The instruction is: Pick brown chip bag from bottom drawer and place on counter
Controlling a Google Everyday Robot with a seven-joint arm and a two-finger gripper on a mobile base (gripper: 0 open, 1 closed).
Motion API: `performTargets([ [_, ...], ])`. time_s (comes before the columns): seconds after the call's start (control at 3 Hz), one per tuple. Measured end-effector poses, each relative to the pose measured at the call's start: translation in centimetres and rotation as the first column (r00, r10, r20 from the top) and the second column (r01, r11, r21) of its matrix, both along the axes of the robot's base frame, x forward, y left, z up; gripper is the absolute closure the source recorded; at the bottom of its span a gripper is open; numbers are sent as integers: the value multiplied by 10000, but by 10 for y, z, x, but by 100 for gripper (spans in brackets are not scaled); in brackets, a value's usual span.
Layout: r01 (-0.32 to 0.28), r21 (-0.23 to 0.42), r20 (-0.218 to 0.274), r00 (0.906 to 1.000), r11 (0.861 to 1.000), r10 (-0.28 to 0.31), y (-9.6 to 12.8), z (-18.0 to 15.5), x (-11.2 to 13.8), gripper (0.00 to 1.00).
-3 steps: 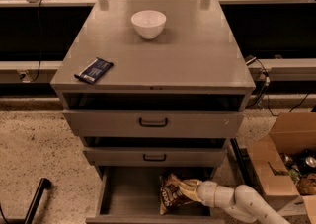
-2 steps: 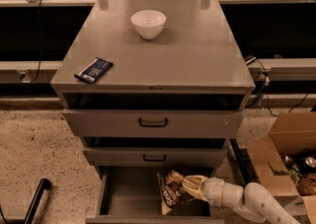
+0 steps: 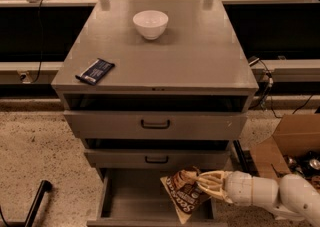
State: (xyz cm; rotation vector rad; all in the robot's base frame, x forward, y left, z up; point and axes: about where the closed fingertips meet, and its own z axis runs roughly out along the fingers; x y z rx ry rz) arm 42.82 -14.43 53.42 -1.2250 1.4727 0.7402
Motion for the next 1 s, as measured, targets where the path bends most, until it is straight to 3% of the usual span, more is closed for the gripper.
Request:
performTargets([
  [0.33, -509, -588, 306, 9981, 9970, 527, -20, 58, -1, 100],
  [1.0, -556, -2052, 1175, 9898, 9771, 810, -76, 220, 16, 100],
])
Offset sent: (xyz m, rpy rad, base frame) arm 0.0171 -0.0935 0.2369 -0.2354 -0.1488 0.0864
